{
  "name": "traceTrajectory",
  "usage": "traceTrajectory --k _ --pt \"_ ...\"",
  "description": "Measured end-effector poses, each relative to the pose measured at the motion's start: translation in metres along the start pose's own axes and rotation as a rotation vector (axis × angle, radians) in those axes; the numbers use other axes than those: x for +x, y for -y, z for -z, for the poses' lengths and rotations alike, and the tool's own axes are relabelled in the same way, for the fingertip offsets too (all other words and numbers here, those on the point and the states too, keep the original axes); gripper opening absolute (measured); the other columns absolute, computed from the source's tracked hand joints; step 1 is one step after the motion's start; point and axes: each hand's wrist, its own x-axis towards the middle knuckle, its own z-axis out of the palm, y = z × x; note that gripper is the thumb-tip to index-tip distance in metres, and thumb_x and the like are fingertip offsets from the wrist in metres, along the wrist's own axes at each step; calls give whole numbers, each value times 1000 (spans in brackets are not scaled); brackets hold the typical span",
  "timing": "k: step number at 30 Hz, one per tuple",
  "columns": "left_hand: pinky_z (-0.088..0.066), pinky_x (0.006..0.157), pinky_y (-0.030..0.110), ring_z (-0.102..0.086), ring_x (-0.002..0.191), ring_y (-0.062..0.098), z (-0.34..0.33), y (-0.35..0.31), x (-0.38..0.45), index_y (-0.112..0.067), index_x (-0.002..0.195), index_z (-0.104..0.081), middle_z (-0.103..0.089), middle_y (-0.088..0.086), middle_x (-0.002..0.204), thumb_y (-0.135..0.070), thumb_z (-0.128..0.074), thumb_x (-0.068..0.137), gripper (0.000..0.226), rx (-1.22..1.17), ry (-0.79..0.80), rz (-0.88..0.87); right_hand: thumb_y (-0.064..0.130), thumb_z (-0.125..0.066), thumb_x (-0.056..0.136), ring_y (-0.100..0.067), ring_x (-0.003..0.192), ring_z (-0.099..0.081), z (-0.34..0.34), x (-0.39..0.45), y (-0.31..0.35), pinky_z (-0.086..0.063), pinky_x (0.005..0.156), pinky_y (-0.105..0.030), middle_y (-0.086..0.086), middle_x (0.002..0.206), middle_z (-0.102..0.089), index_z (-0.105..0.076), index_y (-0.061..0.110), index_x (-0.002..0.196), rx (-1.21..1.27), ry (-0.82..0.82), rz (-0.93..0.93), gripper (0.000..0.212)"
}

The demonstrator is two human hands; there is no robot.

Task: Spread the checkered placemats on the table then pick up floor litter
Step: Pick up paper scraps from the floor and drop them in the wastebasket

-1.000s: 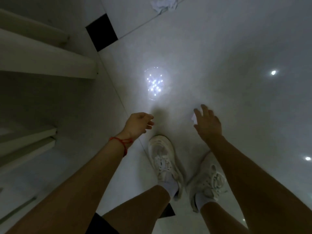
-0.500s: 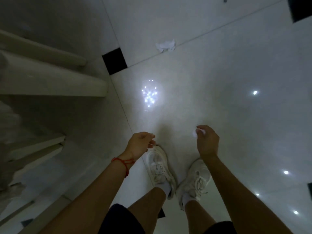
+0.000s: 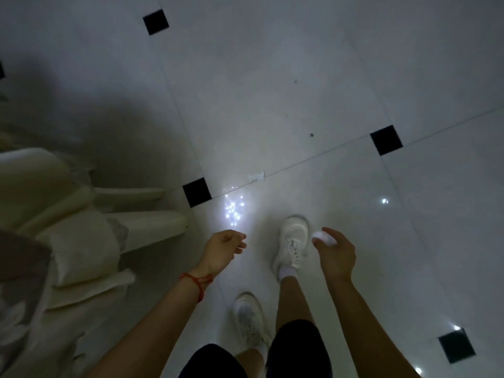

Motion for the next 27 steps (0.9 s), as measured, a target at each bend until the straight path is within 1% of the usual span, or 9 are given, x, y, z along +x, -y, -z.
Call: traceTrajectory --k 4,7,9,12,14,17,21,24,27 --pt "-41 46 5 -53 65 11 -2 -20 35 -7 92 -60 -58 2 73 -7 -44 94 16 50 -25 0 -1 -64 78 -34 102 -62 -19 35 23 -43 87 -30 -22 108 -67 -66 -6 101 -24 54 52 23" --pt "-43 51 10 -54 64 11 -1 -33 74 -11 81 -62 -60 0 73 -13 -47 93 19 145 -25 41 -3 -64 78 -36 104 -61 -34 69 38 -44 91 -36 -24 109 -66 -65 -6 104 -69 113 84 27" --pt "-50 62 19 -58 70 19 -1 -41 106 -16 75 -62 -63 6 77 -14 -50 92 22 194 -31 58 -1 -64 78 -38 104 -60 -41 94 47 -44 93 -38 -26 110 -65 -64 -7 106 -113 150 136 28" --pt "-49 89 35 -62 98 32 -4 -54 156 -7 99 -67 -68 17 101 -15 -50 90 20 385 -77 48 3 -64 81 -37 108 -59 -50 134 53 -42 96 -35 -26 114 -63 -62 -5 112 -113 146 148 32" --pt "-47 88 33 -62 99 36 -5 -58 188 -4 101 -67 -68 22 102 -8 -54 87 20 429 -125 -33 7 -66 81 -33 112 -57 -59 158 51 -39 95 -29 -22 120 -61 -60 -1 117 -96 144 92 37" --pt "-42 86 27 -62 99 34 -14 -54 241 -4 107 -65 -67 23 103 -5 -56 86 23 536 -167 -170 11 -67 81 -31 112 -58 -77 191 39 -42 94 -30 -19 122 -61 -60 2 118 -51 123 2 39" --pt "-40 96 36 -49 115 32 -23 -27 320 -11 127 -51 -54 20 122 -13 -56 88 39 731 -134 -244 13 -67 81 -29 108 -60 -114 225 11 -45 92 -32 -18 119 -64 -61 3 118 -33 104 -36 38" --pt "-46 94 40 -45 118 30 -34 -1 369 -18 132 -46 -48 15 131 -18 -55 88 45 848 -165 -286 13 -67 81 -27 110 -59 -142 246 -15 -45 93 -33 -16 121 -63 -61 6 118 -57 122 -45 38" --pt "-47 95 38 -42 122 28 -49 26 406 -23 133 -42 -39 10 141 -18 -49 91 43 1020 -86 -379 12 -67 81 -24 111 -58 -163 267 -36 -42 89 -27 -13 122 -63 -61 8 118 -61 140 -58 38"
